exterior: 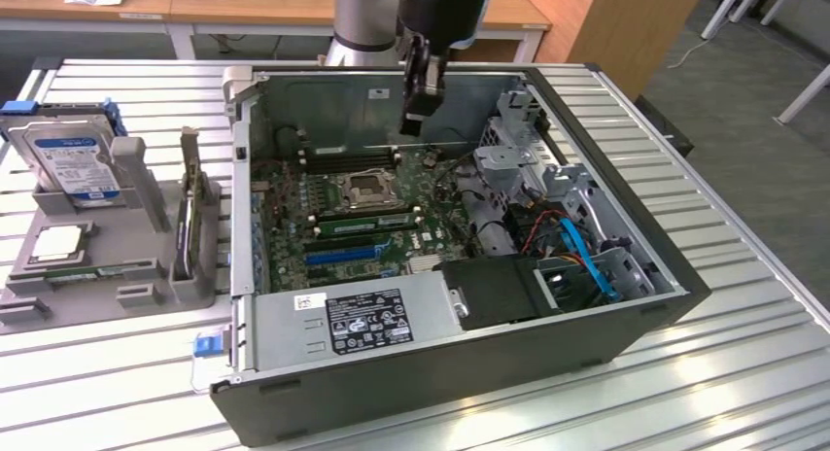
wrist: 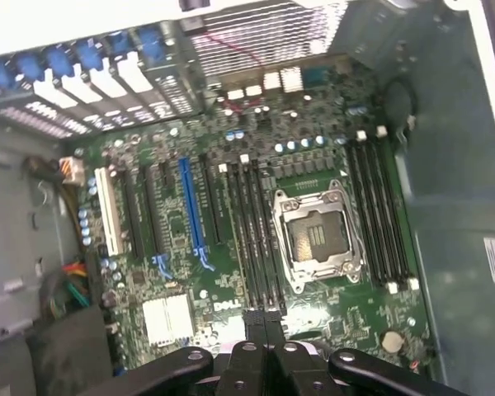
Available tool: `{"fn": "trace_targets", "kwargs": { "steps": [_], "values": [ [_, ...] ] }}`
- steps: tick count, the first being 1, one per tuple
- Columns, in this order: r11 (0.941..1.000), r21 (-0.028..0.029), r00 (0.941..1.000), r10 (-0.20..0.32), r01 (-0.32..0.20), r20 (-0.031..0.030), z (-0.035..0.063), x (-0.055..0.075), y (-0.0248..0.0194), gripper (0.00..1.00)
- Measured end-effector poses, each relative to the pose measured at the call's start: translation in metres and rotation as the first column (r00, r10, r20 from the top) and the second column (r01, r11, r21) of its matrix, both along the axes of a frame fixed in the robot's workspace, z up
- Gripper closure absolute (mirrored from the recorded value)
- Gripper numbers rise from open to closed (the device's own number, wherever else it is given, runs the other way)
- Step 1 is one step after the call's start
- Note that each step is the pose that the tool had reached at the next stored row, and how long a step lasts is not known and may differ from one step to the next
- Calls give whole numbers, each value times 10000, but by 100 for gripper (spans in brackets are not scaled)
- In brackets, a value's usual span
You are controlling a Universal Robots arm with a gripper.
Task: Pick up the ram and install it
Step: 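Press down the ram until it locks into place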
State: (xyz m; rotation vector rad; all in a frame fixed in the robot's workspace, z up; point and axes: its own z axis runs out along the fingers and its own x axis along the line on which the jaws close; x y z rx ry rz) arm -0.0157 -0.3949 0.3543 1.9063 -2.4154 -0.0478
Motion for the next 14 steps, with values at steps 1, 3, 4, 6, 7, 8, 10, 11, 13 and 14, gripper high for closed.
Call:
{"fn": "trace_targets", "kwargs": {
  "steps": [1,3,4,6,7,8,10,11,13,14],
  "values": [
    [9998,0,9998,-181,181,0,0,0,0,89],
    [9985,0,9985,-550,550,0,-2,0,0,89],
    [9973,0,9973,-730,730,0,-3,0,0,89],
    [9941,1,9941,-1088,1088,0,-4,0,0,89],
    [9919,0,9919,-1267,1267,0,-5,0,0,89],
    [9895,0,9895,-1445,1445,0,-6,0,0,89],
    [9834,0,9834,-1816,1816,0,-8,0,0,89],
    [9799,1,9799,-1993,1993,0,-9,0,0,89],
    [9722,0,9722,-2343,2343,0,-10,0,0,89],
    [9678,-1,9678,-2518,2518,0,-11,0,0,89]
  ]
}}
